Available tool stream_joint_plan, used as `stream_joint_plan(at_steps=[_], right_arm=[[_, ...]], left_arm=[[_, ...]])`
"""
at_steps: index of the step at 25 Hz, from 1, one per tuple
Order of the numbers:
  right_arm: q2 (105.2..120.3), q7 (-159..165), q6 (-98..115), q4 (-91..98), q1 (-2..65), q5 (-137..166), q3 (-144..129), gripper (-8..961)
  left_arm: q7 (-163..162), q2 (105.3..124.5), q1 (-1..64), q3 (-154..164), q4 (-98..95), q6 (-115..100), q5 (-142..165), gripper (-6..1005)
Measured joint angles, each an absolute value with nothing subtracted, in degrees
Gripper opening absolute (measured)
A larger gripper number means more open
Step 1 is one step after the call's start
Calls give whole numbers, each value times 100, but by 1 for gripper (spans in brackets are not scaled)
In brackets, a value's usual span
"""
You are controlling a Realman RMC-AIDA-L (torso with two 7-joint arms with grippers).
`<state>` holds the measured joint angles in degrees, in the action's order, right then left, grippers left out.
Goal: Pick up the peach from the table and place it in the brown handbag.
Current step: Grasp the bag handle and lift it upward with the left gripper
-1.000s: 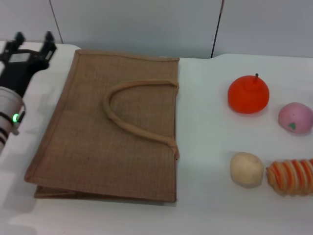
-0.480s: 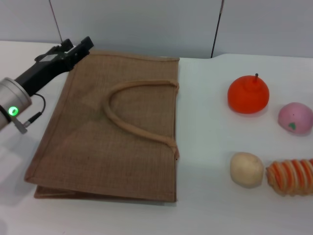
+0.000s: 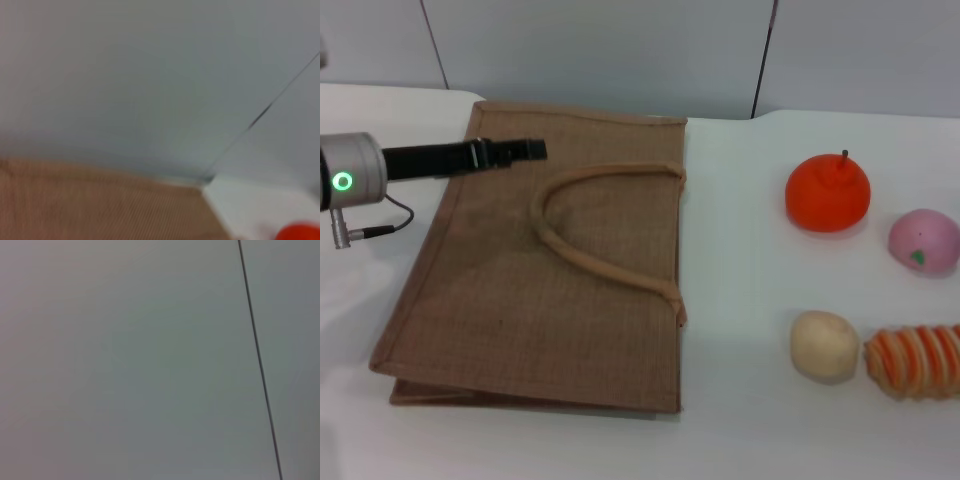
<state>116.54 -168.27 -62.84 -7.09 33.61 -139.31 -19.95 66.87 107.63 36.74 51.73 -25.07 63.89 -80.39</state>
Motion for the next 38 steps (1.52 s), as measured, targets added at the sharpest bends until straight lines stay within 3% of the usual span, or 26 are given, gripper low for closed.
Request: stream_joint_plan(at_steps=[4, 7, 38], right_arm=[[11654, -16817, -6285, -712, 3375, -13931, -1995, 745], [11654, -16814, -6285, -712, 3393, -13931, -1995, 744], [11654, -16813, -6322, -761, 3457, -13931, -1994, 738]], left_arm=[[4774, 11186, 3615, 5115, -4020, 6163, -5873, 779], [4189, 11270, 3831, 5116, -4177, 6127, -4889, 779], [4780, 11272, 4869, 5087, -2632, 5249, -4448, 777]])
